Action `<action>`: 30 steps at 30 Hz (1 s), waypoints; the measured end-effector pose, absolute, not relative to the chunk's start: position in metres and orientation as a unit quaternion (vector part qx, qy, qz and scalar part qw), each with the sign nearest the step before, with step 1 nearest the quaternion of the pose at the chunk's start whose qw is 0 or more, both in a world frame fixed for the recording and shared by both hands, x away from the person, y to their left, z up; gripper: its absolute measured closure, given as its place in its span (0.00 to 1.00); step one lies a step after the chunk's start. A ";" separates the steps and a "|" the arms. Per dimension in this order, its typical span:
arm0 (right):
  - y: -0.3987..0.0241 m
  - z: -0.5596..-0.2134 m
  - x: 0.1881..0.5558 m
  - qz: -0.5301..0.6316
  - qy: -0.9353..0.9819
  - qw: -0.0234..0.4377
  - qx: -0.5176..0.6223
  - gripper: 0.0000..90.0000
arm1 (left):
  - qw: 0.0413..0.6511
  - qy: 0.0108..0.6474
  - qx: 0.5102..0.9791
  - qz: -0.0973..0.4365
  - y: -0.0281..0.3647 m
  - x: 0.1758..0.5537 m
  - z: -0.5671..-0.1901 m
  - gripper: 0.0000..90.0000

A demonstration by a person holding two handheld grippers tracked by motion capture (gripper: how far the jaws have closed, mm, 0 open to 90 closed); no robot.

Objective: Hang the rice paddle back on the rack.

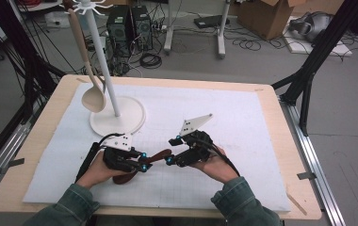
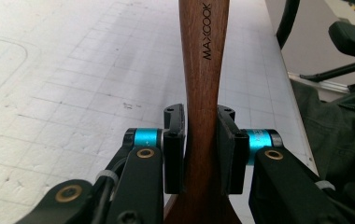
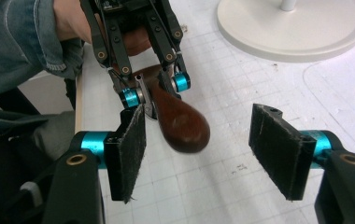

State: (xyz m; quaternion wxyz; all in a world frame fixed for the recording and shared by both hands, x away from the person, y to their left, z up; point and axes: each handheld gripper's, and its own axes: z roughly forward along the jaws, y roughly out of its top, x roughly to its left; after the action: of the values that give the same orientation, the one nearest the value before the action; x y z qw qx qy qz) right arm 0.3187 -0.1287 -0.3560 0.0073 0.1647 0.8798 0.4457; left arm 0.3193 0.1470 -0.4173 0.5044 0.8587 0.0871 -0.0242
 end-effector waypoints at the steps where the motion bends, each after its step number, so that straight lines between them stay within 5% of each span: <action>1: -0.128 -0.356 0.319 0.447 0.879 0.008 0.167 0.40 | 0.506 0.089 0.858 -0.023 0.148 0.319 -0.416 0.83; 6: -0.124 -0.355 0.320 0.452 0.874 -0.004 0.180 0.44 | 0.516 0.095 0.851 -0.015 0.150 0.319 -0.412 0.83; 9: -0.120 -0.354 0.321 0.454 0.872 -0.011 0.181 0.56 | 0.524 0.099 0.846 -0.006 0.151 0.319 -0.408 0.83; 30: -0.088 -0.332 0.330 0.485 0.849 -0.014 0.210 0.67 | 0.527 0.145 0.835 0.069 0.152 0.317 -0.392 0.84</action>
State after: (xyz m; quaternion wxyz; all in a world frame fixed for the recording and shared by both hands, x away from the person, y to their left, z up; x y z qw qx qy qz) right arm 0.3300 -0.0875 -0.3322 -0.0140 0.2097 0.8487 0.4853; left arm 0.3171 0.1519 -0.3918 0.5265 0.8349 0.1447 0.0690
